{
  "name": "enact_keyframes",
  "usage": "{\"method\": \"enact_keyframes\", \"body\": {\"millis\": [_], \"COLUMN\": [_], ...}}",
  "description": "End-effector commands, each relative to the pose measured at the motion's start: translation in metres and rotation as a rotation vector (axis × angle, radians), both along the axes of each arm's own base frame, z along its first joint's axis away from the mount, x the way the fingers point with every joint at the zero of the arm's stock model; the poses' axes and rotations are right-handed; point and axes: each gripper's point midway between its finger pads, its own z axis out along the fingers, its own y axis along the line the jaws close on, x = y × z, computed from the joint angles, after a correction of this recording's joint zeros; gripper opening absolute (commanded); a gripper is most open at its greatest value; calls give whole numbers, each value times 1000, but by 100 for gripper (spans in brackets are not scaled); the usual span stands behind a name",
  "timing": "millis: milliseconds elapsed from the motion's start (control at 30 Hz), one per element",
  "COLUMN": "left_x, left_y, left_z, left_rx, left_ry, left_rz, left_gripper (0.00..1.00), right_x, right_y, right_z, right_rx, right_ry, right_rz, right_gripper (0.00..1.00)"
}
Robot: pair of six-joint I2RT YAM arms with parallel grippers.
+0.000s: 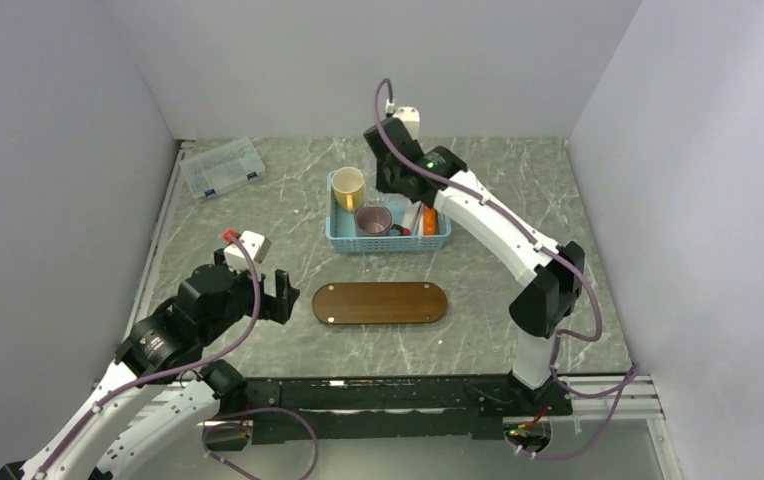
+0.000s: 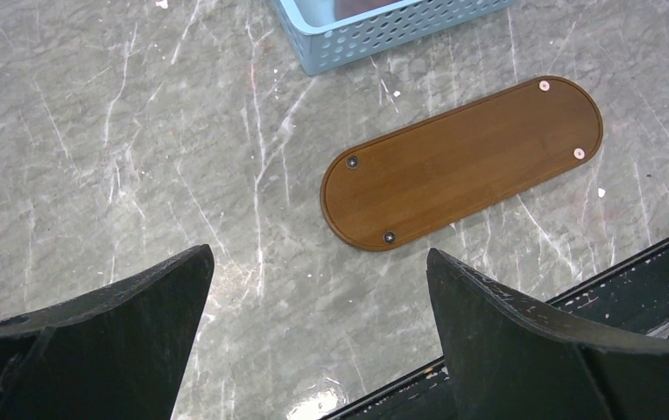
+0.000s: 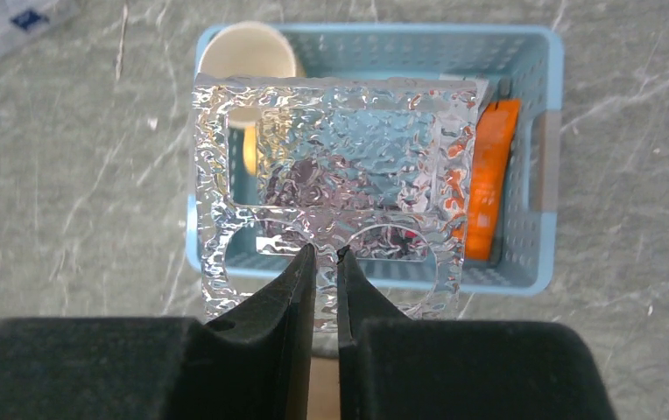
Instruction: Prepare toiletry sets of a toothbrush and toothpaste on the tray
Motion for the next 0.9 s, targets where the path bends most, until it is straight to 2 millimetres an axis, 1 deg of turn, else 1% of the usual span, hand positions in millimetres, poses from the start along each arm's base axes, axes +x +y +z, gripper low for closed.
{"method": "enact_keyframes", "body": {"millis": [0,167,267,367,533,633,867], "left_x": [3,3,3,3,3,3,2], "left_y": [3,5,7,9,11,12,14], "left_z": [9,9,10,10,10,10,11], "left_rx": [-17,-21,-22,-23,-25,-27,-35], "left_ry": [-32,-33,-38,-38,-39,-40,-47], "left_rz": [26,38,50,60,72,76,83], "left_gripper": [99,99,99,99,99,99,99], "right_x": [-28,-60,-78,-92,-114,-128,-156], "right_y": [-1,8,8,9,9,7,6], "right_z": [15,11,7,-5,-18,-31,-54], "right_rx": [-2,23,31,23,34,35,31], "right_ry": [-30,1,9,41,68,97,137], "right_rz": [-16,7,4,-2,-30,-51,-68], "right_gripper": [0,0,0,0,0,0,0]}}
